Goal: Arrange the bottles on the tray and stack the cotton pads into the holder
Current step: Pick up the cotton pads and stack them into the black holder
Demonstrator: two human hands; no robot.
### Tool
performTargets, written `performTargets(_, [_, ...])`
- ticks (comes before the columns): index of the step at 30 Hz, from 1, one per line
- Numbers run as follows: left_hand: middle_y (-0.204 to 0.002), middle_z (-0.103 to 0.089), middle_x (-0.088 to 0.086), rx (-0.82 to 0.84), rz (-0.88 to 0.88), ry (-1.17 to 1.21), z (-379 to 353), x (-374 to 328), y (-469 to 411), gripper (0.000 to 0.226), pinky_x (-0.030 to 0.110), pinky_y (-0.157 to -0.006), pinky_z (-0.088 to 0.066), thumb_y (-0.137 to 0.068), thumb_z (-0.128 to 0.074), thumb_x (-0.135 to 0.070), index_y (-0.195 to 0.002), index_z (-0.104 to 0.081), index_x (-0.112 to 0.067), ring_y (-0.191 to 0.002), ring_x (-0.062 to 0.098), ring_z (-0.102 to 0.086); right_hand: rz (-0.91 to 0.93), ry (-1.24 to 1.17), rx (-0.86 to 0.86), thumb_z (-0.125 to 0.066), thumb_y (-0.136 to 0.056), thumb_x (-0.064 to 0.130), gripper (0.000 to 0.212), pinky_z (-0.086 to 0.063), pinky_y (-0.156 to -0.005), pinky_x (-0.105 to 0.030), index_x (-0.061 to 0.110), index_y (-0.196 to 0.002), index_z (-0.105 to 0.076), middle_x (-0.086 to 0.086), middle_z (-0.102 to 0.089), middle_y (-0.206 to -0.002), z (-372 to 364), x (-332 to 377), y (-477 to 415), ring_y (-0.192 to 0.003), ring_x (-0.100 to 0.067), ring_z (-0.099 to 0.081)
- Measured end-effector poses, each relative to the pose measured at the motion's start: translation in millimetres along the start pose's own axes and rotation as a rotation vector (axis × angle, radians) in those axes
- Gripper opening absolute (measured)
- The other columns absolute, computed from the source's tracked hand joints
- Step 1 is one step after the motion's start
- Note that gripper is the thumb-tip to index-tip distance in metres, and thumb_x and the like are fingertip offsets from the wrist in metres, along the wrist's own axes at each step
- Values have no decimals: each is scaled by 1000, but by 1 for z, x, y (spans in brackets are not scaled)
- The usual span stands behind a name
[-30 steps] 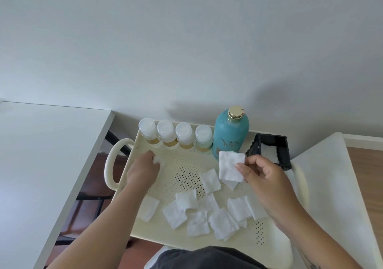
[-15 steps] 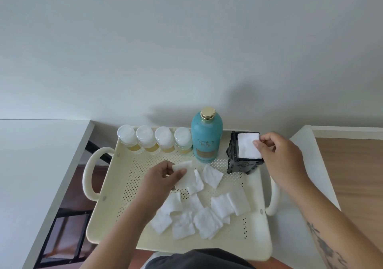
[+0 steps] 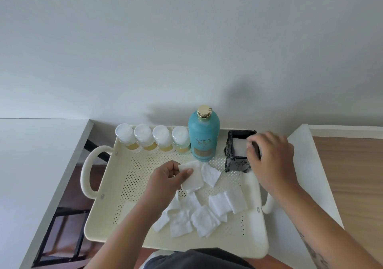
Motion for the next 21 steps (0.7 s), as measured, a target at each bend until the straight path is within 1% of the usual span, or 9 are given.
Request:
performTargets(3, [-56, -58, -10, 0, -8, 7, -3, -4, 1, 18, 15, -51, -42, -87, -72, -27, -75, -66, -15, -52, 6, -51, 98, 101, 129, -42, -92, 40, 35, -35, -92, -43, 21, -83, -70, 9, -69, -97, -15, 7, 4, -116, -32, -51])
performTargets(5, [-57, -59, -11, 9, -13, 15, -6, -8, 3, 14, 18, -54, -43, -89, -70, -26, -79, -67, -16, -53, 5, -52, 90, 219, 260, -32, -94, 55, 51, -21, -105, -50, 23, -84, -71, 13, -68, -100, -30, 6, 5, -128, -32, -42])
performTargets(8, [-59, -58, -11, 35, -13, 41, -10, -13, 5, 11, 27, -58, -40, -92, -67, -25, -86, -69, -17, -55, 9, -48, 47, 285, 357, -9, -93, 67, 70, 1, -110, -54, 30, -82, -68, 18, -66, -99, -40, 2, 2, -136, -31, -34])
performTargets(11, [-61, -54, -7, 61, -13, 76, -13, -16, 7, 10, 31, -58, -36, -92, -66, -26, -88, -70, -18, -56, 12, -43, 43, 285, 397, -3, -91, 71, 76, 6, -112, -56, 31, -77, -66, 19, -67, -99, -44, 2, 1, -137, -28, -33])
performTargets(14, [-61, -53, -8, 88, -15, 100, -16, -19, 8, 10, 28, -56, -35, -91, -68, -27, -87, -70, -19, -54, 11, -41, 61, 289, 393, -11, -93, 68, 69, 2, -112, -55, 31, -82, -68, 18, -67, -101, -41, 5, 2, -135, -25, -36])
performTargets(16, [-59, -54, -10, 100, -18, 104, -17, -22, 8, 9, 27, -55, -35, -89, -70, -29, -84, -70, -22, -53, 9, -42, 84, 239, 255, -30, -95, 59, 50, -13, -109, -53, 28, -86, -69, 14, -69, -96, -25, 12, 3, -124, -26, -48])
performTargets(18, [-58, -54, -11, 106, -24, 98, -18, -24, 8, 10, 27, -55, -36, -88, -71, -30, -80, -70, -25, -52, 8, -43, 78, 84, 65, -42, -91, 51, 35, -26, -91, -40, 28, -83, -67, 13, -68, -86, -3, 20, 7, -103, -23, -56])
performTargets(19, [-58, -55, -11, 109, -28, 95, -19, -26, 7, 10, 28, -56, -36, -88, -72, -30, -79, -70, -25, -52, 7, -43, 59, -15, 31, -45, -89, 52, 31, -24, -81, -32, 30, -81, -66, 15, -67, -82, 4, 25, 10, -94, -20, -55])
performTargets(21, [-59, -58, -12, 122, -36, 100, -21, -29, 6, 9, 28, -57, -37, -87, -73, -30, -80, -71, -24, -53, 6, -44, 17, -197, 98, -53, -86, 57, 27, -21, -74, -29, 33, -83, -65, 19, -66, -81, 2, 35, 16, -89, -14, -52])
Point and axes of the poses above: each hand's wrist, its own y-axis away from the middle knuckle, its own z-axis out of the back of the hand, x = y × z, the point moved 8 cm from there along -y, towards the middle knuckle
